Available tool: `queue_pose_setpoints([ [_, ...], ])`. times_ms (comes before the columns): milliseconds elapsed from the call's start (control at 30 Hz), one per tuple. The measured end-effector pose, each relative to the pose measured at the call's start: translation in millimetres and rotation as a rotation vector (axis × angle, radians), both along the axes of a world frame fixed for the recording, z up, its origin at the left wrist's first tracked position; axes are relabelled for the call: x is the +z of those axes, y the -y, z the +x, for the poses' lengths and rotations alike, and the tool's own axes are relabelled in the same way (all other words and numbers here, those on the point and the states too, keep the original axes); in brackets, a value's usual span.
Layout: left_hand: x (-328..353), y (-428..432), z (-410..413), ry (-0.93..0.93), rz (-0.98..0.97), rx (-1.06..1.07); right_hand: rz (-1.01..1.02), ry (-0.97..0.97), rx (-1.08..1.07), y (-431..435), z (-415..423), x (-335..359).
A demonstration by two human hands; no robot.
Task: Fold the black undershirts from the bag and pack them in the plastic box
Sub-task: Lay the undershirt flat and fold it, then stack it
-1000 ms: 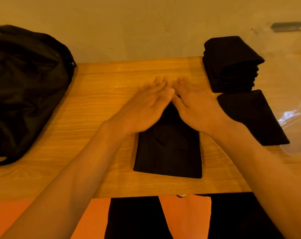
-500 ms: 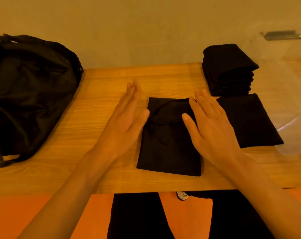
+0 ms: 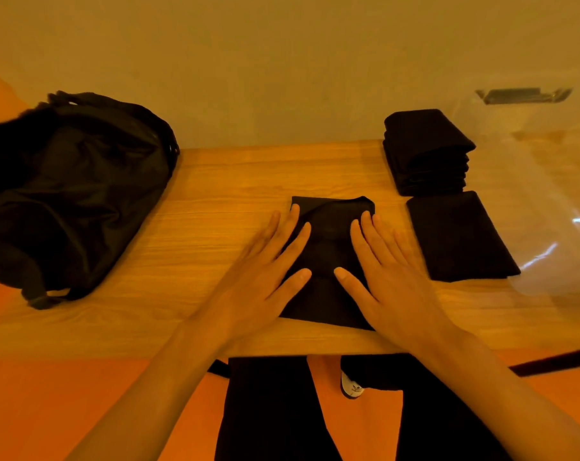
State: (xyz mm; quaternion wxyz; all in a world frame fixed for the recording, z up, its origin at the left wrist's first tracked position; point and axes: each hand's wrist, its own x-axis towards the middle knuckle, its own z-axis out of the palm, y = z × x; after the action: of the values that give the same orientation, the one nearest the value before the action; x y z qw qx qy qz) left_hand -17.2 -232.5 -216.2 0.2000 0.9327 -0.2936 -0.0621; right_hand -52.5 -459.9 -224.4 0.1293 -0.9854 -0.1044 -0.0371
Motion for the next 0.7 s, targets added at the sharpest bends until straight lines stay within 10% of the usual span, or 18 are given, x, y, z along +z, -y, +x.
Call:
queue_pose_setpoints([
  [167,-10,-25,-25,0.312,-0.066,-0.147,0.070,0.144,0.148,23,-35,-2],
  [700,-16,-32,-43,0.473,-0.046,-0.125,-0.076,0.410,0.323,34,-58,-7],
])
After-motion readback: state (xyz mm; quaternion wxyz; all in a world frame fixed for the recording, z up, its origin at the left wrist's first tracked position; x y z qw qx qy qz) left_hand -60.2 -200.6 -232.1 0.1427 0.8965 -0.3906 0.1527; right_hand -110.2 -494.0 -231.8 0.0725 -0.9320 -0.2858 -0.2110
